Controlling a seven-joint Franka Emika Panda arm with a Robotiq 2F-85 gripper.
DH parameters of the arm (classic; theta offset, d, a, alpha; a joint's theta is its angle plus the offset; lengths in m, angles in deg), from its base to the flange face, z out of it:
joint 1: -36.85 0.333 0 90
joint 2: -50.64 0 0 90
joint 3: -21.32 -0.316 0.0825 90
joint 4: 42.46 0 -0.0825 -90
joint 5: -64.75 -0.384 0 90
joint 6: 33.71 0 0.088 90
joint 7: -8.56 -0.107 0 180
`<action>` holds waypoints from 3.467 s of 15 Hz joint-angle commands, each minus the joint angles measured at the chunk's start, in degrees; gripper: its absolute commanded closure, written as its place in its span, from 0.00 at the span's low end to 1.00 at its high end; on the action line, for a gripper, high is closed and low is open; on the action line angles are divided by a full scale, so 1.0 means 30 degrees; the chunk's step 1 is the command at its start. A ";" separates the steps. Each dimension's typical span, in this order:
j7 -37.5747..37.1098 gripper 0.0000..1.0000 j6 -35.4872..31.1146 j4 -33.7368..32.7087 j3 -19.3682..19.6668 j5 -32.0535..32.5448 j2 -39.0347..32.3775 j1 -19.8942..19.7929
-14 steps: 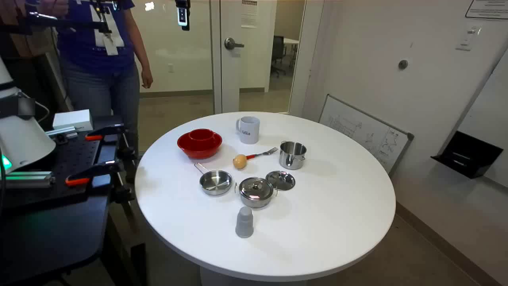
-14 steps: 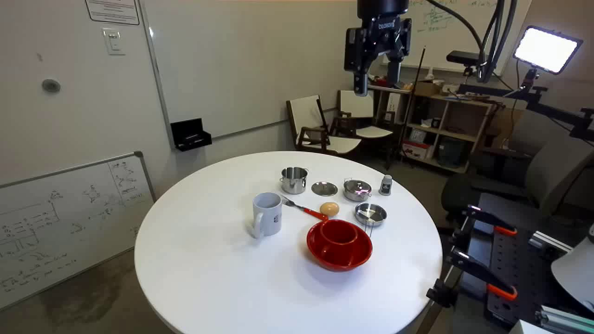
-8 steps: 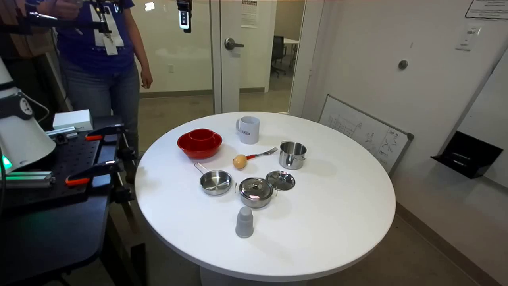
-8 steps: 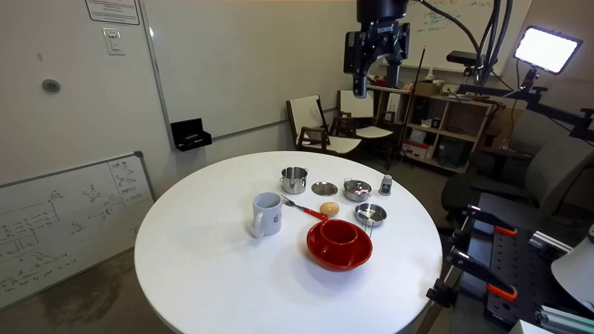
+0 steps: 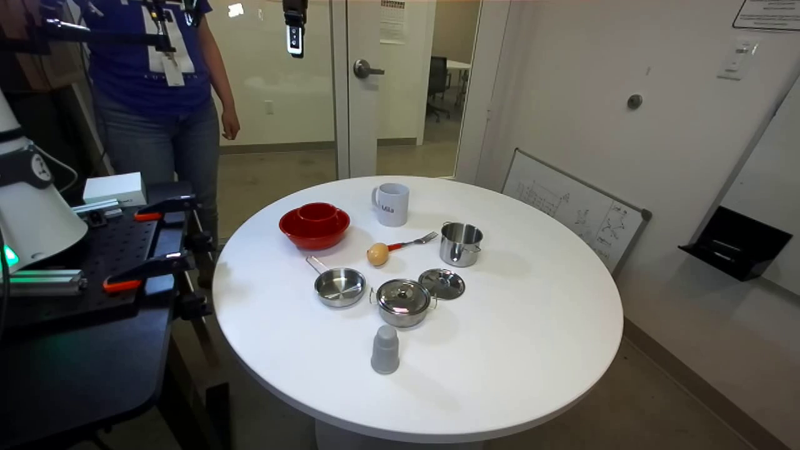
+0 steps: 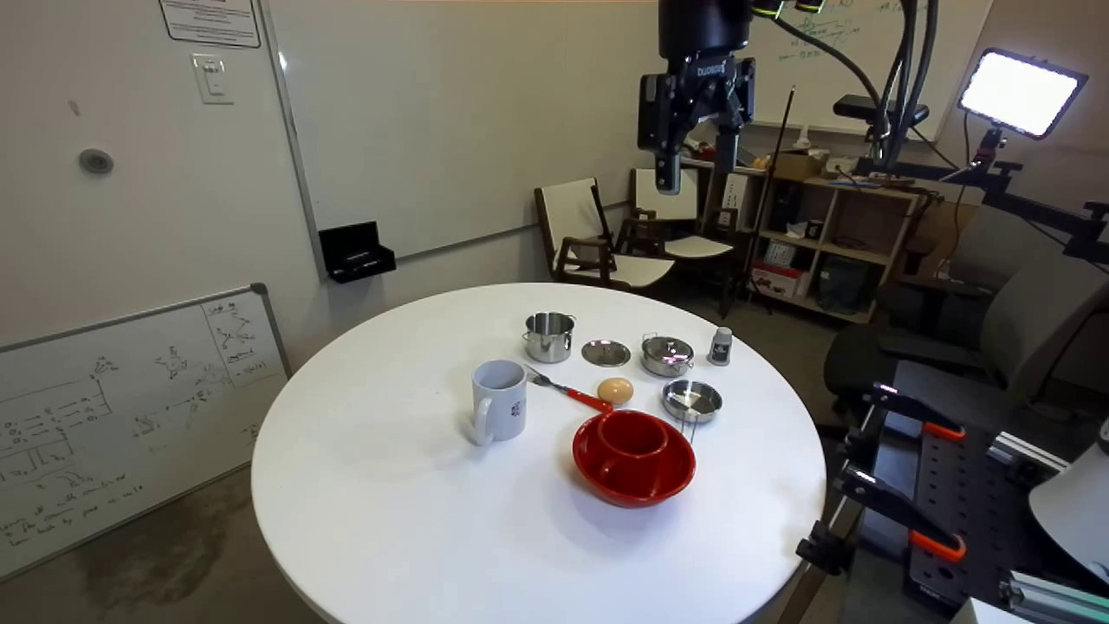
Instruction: Put the lid on the table on top of the silver pot next to the white mug
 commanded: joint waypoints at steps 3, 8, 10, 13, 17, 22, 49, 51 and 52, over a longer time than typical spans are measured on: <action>-0.1307 0.00 -0.3275 -0.0228 0.0926 0.0158 -0.3144 -0.0035; -0.2202 0.00 -0.7876 -0.0068 0.2262 0.1831 -0.6001 -0.0009; -0.1093 0.00 -0.9433 -0.0185 0.2970 0.1679 -0.7158 -0.0066; -0.0577 0.00 -1.0715 -0.0797 0.4114 0.1658 -0.8870 -0.0047; -0.0468 0.00 -1.0851 -0.0648 0.5039 0.1116 -0.9165 0.0392; -0.0398 0.00 -1.0940 -0.1238 0.5300 0.1052 -0.9904 0.0478; 0.4769 0.00 -0.9712 -1.3872 0.6183 -0.2918 -2.2426 -0.2417; 0.4900 0.00 -0.9604 -1.4491 0.6002 -0.3209 -2.2902 -0.2782; 0.4903 0.00 -0.9556 -1.4782 0.5970 -0.3321 -2.3126 -0.2882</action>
